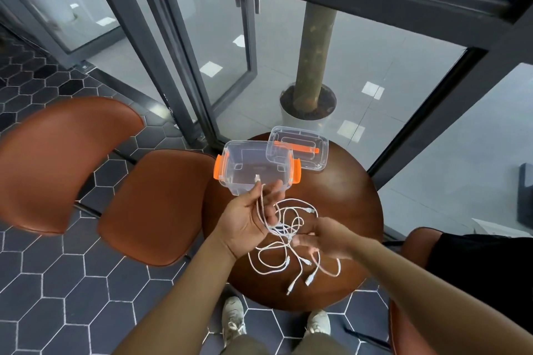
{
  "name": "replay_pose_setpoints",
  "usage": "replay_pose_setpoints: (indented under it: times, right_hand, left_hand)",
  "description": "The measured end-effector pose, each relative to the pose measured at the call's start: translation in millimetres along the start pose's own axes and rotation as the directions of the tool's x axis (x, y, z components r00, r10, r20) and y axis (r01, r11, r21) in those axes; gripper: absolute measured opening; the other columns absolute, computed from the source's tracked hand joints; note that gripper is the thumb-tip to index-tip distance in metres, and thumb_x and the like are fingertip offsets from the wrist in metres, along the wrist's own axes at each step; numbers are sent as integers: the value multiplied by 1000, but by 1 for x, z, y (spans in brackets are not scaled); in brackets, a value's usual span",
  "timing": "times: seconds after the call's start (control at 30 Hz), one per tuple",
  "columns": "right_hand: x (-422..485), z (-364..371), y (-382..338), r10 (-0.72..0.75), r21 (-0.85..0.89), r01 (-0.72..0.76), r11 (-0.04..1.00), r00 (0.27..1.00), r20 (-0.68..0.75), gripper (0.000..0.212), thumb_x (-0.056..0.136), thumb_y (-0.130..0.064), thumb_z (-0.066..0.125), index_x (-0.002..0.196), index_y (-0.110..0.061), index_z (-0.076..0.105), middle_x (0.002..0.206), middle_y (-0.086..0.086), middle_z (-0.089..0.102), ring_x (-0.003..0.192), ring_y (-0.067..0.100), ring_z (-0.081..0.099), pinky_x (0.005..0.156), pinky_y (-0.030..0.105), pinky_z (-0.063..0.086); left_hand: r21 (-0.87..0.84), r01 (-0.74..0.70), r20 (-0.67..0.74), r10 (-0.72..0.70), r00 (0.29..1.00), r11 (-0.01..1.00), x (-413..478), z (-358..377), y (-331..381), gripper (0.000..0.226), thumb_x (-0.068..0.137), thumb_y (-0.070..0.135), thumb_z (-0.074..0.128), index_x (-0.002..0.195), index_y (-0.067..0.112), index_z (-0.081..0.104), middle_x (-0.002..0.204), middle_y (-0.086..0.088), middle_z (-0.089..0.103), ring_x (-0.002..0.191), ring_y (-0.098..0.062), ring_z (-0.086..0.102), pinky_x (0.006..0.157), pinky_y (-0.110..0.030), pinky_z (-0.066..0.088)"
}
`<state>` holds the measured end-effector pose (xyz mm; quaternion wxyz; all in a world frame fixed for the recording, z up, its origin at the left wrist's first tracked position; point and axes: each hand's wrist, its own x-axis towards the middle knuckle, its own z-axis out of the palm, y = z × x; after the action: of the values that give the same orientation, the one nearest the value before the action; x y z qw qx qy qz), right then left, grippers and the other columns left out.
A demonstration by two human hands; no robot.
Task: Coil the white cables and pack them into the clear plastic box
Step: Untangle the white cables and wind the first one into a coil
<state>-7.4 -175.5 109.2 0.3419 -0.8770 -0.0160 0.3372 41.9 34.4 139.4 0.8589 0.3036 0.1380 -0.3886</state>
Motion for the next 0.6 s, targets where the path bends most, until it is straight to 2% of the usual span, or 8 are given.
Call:
replay_pose_setpoints:
  times: [0.03, 0.1, 0.2, 0.3, 0.37, 0.43, 0.5, 0.6]
  right_hand:
    - [2, -6, 1, 17, -67, -17, 998, 1000, 11, 35, 93, -57, 60, 97, -26, 76, 77, -2, 75, 72, 12, 71, 76, 30, 55]
    - [5, -20, -7, 24, -112, -30, 993, 998, -60, 30, 96, -47, 61, 92, -20, 75, 71, -7, 68, 63, 8, 64, 67, 26, 50]
    - [11, -37, -32, 30, 88, -15, 996, 985, -171, 27, 96, -25, 66, 70, -17, 64, 64, -1, 60, 55, 15, 56, 54, 25, 47]
    - [12, -47, -56, 22, 234, 15, 972, 988, -153, 25, 95, -20, 66, 77, -2, 67, 64, 9, 58, 51, 19, 57, 51, 29, 52]
    - [8, -48, -69, 21, 245, 19, 969, 987, -160, 23, 96, -18, 63, 86, 2, 70, 63, 8, 61, 46, 14, 57, 48, 27, 52]
    - [1, -45, -80, 32, 218, 14, 976, 978, -206, 21, 96, -17, 61, 89, -1, 73, 64, 5, 65, 46, 12, 61, 49, 25, 53]
    - [-5, -37, -84, 45, 166, 4, 986, 954, -295, 20, 95, -18, 59, 90, -8, 76, 68, 5, 72, 55, 18, 67, 57, 32, 59]
    - [-10, -24, -82, 79, 221, 19, 975, 902, -425, 21, 92, -13, 55, 86, -16, 75, 61, 0, 72, 49, 16, 69, 60, 35, 63]
  left_hand:
    - [64, 33, 15, -35, 999, 997, -3, -1, 0, 42, 97, 29, 43, 103, 0, 73, 83, -16, 75, 48, -14, 66, 48, -23, 53]
    - [281, 103, 23, -114, 993, 954, -7, -4, -1, 44, 103, 27, 39, 105, -3, 71, 85, -20, 74, 44, -16, 62, 45, -22, 50]
    - [533, 182, 0, -215, 977, 826, -14, -3, -2, 45, 106, 27, 36, 113, -4, 67, 99, -27, 73, 50, -18, 66, 50, -24, 48]
    - [667, 212, -25, -262, 965, 714, -17, 0, -3, 46, 107, 30, 35, 123, -4, 61, 113, -29, 70, 72, -27, 74, 53, -25, 46]
    - [678, 205, -54, -230, 972, 706, -16, -2, -7, 46, 107, 32, 35, 128, -2, 58, 116, -25, 71, 89, -34, 74, 55, -27, 42]
    - [623, 169, -61, -168, 984, 763, -12, -6, -12, 47, 107, 34, 34, 131, 1, 57, 122, -21, 70, 107, -38, 70, 63, -29, 43]
    - [515, 124, -57, -111, 992, 848, -9, -11, -16, 49, 107, 36, 33, 132, 2, 57, 126, -20, 67, 119, -37, 64, 83, -37, 48]
    - [402, 80, -78, -53, 996, 912, -5, -14, -25, 50, 107, 34, 31, 133, -1, 56, 129, -23, 65, 123, -37, 61, 106, -45, 46]
